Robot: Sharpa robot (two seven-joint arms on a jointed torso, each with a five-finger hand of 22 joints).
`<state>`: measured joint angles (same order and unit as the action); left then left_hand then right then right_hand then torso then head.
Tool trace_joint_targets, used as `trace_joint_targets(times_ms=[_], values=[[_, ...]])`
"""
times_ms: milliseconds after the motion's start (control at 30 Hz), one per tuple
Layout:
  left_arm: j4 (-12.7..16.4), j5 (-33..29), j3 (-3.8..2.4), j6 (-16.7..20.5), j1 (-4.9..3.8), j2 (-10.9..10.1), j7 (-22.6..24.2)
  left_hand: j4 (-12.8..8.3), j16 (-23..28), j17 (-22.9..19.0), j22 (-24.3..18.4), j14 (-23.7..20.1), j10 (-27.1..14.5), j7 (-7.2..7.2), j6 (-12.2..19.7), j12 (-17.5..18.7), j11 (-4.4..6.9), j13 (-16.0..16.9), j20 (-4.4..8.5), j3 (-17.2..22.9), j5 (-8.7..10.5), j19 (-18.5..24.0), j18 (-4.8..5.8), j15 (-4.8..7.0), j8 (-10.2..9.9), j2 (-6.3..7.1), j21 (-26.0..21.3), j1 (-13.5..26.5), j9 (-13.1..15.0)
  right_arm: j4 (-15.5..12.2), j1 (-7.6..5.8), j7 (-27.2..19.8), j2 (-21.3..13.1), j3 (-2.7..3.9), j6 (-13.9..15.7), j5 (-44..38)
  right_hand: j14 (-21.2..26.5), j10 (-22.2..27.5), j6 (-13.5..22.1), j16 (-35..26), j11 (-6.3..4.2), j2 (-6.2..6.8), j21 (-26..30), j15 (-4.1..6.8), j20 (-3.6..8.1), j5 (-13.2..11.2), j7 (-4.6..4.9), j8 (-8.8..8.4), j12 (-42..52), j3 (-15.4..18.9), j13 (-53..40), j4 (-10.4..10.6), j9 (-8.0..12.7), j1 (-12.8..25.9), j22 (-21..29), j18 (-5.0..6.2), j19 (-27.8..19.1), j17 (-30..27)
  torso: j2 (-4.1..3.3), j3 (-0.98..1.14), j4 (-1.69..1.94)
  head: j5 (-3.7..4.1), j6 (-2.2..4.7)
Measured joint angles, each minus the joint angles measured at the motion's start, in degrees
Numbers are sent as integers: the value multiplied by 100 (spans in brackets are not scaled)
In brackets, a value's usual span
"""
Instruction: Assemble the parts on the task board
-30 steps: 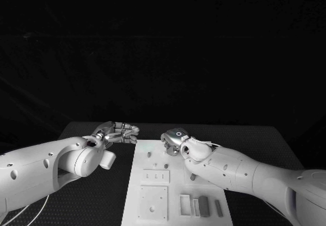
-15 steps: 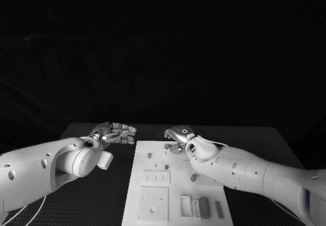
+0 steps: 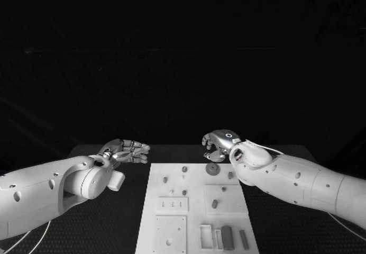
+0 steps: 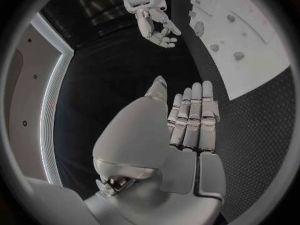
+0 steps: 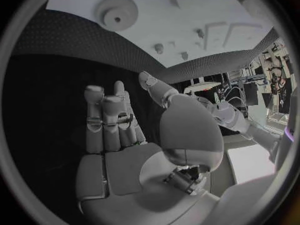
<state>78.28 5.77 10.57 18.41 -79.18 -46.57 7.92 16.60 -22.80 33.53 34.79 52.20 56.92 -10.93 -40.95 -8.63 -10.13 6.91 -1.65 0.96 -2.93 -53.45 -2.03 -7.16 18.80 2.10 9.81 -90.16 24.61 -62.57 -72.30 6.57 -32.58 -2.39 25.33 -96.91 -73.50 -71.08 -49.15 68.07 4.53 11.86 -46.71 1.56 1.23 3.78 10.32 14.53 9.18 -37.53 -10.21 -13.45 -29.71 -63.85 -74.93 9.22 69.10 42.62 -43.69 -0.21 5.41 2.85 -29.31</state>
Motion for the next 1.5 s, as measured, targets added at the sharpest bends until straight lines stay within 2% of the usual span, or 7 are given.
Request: trace_joint_targets(times_ms=[167, 200, 300, 500, 733, 1100, 1500], values=[[-70, 25, 2, -2, 1, -20, 7, 0, 0, 0, 0, 0, 0, 0, 0, 0, 0, 0, 0, 0, 0, 0, 2, 0, 0, 0, 0, 0, 0, 30, -4, 7, -224, -7, -565, 157, 97, -531, -18, 126, -233, 58, -49, 216, 51, 0, -151, 31, 1048, 297, -1199, -40, -79, 58, 0, 75, -51, 42, 19, 30, -51, -16, 5], [-76, 29, 3, -2, 1, -26, 9, 0, 0, -1, 0, 0, 0, 0, 0, 0, 0, 0, 0, 0, 0, 0, 2, 0, 0, 0, 0, 0, 0, 45, -4, 6, -249, -7, -663, 194, 192, 33, 27, 275, -339, 58, -121, 207, 53, 0, -209, 31, 1964, 350, -2358, 6, -101, 58, 0, 110, -54, 109, 21, 37, -58, -13, 5], [-88, 40, 3, -4, 2, -49, 12, 0, 0, 4, 0, 0, 0, 0, 0, 13, 0, 0, 0, 0, 0, 0, -18, 0, 0, 0, 0, 0, 1, 90, -4, -7, -297, -7, -959, 321, 227, 767, 134, 623, -294, 159, -286, 244, 61, 0, -227, -50, 3743, 398, -4352, 93, -105, 139, 0, 146, -64, 274, 25, 53, -71, -10, 2], [-85, 64, 5, -7, 5, -154, 18, 0, 0, 4, 1, 0, 0, 0, 0, 23, 0, 0, 0, 0, 0, 0, -59, 0, 0, 0, 0, 0, -5, 269, 11, -66, -248, -9, -1355, 508, 256, 1130, 383, 1407, -188, 300, -641, 220, 127, 0, -136, -186, 5235, 440, -5675, 257, -47, 323, 0, 184, -60, 798, 24, 63, -90, -3, -15], [-86, 88, 7, -11, 9, -165, 23, 0, 0, 10, 1, 0, 0, 0, 0, 23, 0, 0, 0, 0, 0, 0, -58, 0, 0, 0, 0, 0, -4, 508, 122, -182, -78, -34, -1348, 469, 99, 1094, 458, 1687, -139, 254, -766, 160, 196, 0, -100, -206, 5652, 480, -5852, 335, -32, 390, 0, 181, -29, 1256, 12, 61, -98, 14, -48], [-8, 118, 6, -16, 9, -236, 23, 0, 0, 10, 1, 0, 0, 0, 0, 23, 0, -1, 0, 0, 0, 0, -56, 0, 0, 0, 0, 0, -4, 593, 181, -339, 39, -31, -1362, 592, -156, 789, 326, 1781, -198, 122, -844, 210, 285, 0, -126, -118, 6029, 504, -6049, 366, -56, 397, 0, 89, 64, 1651, -10, 47, -26, 62, -123], [59, 139, 5, -20, 9, -256, 21, 0, 22, 17, 2, 0, 0, 0, 0, 23, 0, -4, 0, 0, 0, 0, -47, 0, 0, 0, 0, 0, -7, 770, 252, -415, 131, -31, -1391, 642, -213, 646, 190, 1814, -198, -125, -878, 211, 276, 0, -175, -49, 6177, 560, -6115, 229, -97, 374, 0, 88, 75, 1754, -46, 68, 14, 102, -156]])
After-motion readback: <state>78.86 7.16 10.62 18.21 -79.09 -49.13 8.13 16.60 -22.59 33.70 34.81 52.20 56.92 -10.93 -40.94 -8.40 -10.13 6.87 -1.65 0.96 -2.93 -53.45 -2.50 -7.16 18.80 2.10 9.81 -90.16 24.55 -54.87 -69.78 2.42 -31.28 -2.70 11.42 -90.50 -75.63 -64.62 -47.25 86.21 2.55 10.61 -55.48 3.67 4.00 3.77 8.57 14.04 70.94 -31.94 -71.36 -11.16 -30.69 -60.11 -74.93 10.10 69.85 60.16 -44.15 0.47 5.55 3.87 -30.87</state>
